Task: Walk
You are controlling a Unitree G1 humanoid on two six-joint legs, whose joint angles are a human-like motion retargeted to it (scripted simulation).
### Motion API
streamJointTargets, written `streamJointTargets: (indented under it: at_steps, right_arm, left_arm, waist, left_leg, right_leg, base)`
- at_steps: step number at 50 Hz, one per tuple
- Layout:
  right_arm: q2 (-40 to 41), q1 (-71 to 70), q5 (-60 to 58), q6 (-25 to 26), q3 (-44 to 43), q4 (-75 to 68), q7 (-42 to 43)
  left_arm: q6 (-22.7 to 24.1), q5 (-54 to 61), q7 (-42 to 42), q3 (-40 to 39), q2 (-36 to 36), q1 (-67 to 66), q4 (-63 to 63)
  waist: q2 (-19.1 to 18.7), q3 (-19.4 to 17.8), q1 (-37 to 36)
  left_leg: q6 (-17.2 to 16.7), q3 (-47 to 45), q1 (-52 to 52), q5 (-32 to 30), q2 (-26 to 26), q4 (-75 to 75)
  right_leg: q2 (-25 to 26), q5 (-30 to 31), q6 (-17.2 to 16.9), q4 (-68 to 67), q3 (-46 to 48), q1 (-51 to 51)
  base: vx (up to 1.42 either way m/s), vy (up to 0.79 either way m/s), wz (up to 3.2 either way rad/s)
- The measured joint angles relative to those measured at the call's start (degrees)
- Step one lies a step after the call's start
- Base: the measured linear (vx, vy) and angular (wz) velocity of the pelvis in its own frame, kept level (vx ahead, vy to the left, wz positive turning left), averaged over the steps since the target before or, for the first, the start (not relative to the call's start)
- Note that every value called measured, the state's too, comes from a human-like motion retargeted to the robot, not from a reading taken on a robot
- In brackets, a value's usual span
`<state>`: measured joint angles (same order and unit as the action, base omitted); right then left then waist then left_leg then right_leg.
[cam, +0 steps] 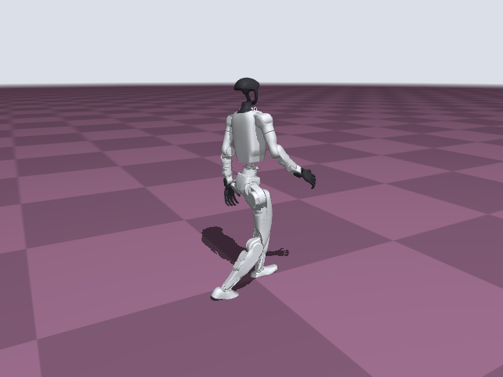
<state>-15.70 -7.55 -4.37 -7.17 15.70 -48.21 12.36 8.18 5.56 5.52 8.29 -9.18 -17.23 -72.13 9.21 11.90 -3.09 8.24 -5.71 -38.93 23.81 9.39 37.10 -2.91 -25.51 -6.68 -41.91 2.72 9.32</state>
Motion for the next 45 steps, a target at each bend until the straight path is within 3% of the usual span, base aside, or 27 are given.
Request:
streamJointTargets:
  at_steps: [5, 7, 11, 15, 22, 25, 30, 34, 37, 40, 45]
  right_arm:
    - [3.40, 3.25, 0.56, 1.04, 1.60, -6.73, -3.50]
    - [4.61, 3.14, 0.50, 1.38, 1.98, -10.47, -5.38]
    - [5.55, 4.97, -0.22, 2.04, 2.60, -15.48, -7.31]
    - [4.93, 7.18, 0.00, 2.46, 2.55, -17.72, -7.99]
    - [2.92, 10.94, 0.48, 3.18, 1.79, -18.65, -8.27]
    - [2.54, 12.96, 0.20, 3.06, 1.71, -18.82, -8.38]
    - [2.52, 15.15, 0.62, 2.47, 2.24, -18.87, -7.69]
    - [2.08, 15.36, 0.09, 1.98, 3.18, -17.30, -5.86]
    - [1.50, 13.63, -1.10, 1.56, 4.27, -15.19, -4.35]
    - [0.81, 10.34, -1.84, 1.10, 4.94, -12.46, -3.06]
    - [-0.22, 5.65, -1.31, 0.16, 4.18, -5.90, -0.84]
  left_arm:
    - [-0.33, 0.75, 0.37, 0.80, 0.33, 2.74, 0.81]
    - [-0.39, 1.13, 0.94, 1.60, -0.34, 6.37, 2.41]
    - [0.00, 2.23, 3.10, 3.12, -1.80, 13.91, 7.15]
    - [0.77, 4.57, 5.28, 2.80, -3.88, 21.76, 12.70]
    - [3.56, 5.55, 7.32, 2.64, -7.70, 31.13, 20.91]
    - [4.56, 4.59, 7.68, 2.94, -8.37, 31.64, 22.59]
    - [5.38, 4.60, 7.69, 2.61, -7.49, 28.24, 22.75]
    - [4.51, 3.41, 7.02, 2.92, -5.67, 23.03, 20.43]
    - [2.90, 1.77, 5.95, 3.77, -4.38, 19.97, 17.03]
    - [1.27, -0.12, 4.43, 4.53, -3.49, 17.64, 12.47]
    - [0.07, -2.52, 2.48, 4.47, -2.25, 11.23, 6.39]
  waist:
    - [3.90, 1.09, 3.71]
    - [4.70, 0.99, 5.14]
    - [3.55, 0.47, 7.93]
    - [0.78, -0.28, 10.06]
    - [-3.96, -1.11, 11.03]
    - [-3.90, -0.46, 11.01]
    - [-7.05, -0.77, 10.03]
    - [-10.61, -0.63, 7.72]
    - [-10.98, -0.14, 5.43]
    - [-9.56, 0.33, 3.36]
    - [-6.81, -0.18, 0.33]
  left_leg:
    - [3.27, -1.70, 5.33, 2.23, 6.32, -1.31]
    - [4.20, -1.84, 9.21, 2.47, 7.86, -5.66]
    - [4.22, -0.48, 17.50, 3.75, 8.35, -12.82]
    - [2.53, 1.58, 26.27, 3.10, 6.77, -21.24]
    - [-1.02, 2.79, 36.76, 1.68, 1.22, -27.69]
    - [-1.82, 3.14, 37.05, 4.42, 0.44, -21.16]
    - [-5.16, 2.96, 32.46, 7.03, -6.24, 5.98]
    - [-6.97, 2.04, 22.57, -1.17, -15.18, 32.63]
    - [-3.51, 1.36, 13.47, -2.33, -20.11, 46.72]
    - [1.15, 1.13, 4.09, 1.74, -21.57, 53.01]
    - [3.78, -0.01, -5.52, 6.74, -18.44, 44.92]
  right_leg:
    - [-7.78, 12.99, -4.74, -25.45, -1.10, 7.96]
    - [-11.05, 15.84, -3.72, -34.71, -1.42, 14.03]
    - [-14.32, 10.89, 0.64, -42.59, -0.84, 24.87]
    - [-13.15, 5.41, 2.59, -35.45, 1.31, 33.10]
    - [-2.57, 7.90, -1.12, 0.84, 2.83, 34.72]
    - [-0.44, 8.53, -1.47, 5.66, 1.57, 33.82]
    - [5.37, 9.92, 1.38, 1.94, 3.15, 29.33]
    - [10.87, 7.51, 5.39, 0.46, 5.61, 26.68]
    - [12.83, 5.71, 6.86, 2.37, 5.44, 24.26]
    - [13.07, 5.15, 6.67, 7.00, 3.93, 20.78]
    - [12.08, 4.11, 5.13, 13.44, 1.21, 13.00]
  base:
    - [0.01, 0.03, 0.19]
    - [0.00, 0.05, 0.02]
    - [0.00, 0.03, -0.05]
    - [0.00, 0.00, -0.05]
    - [0.00, 0.00, 0.00]
    - [0.00, 0.00, 0.00]
    - [0.02, -0.06, -0.08]
    - [-0.02, -0.05, -0.25]
    - [-0.01, -0.03, -0.14]
    - [0.00, 0.00, 0.00]
    - [0.00, 0.00, 0.00]
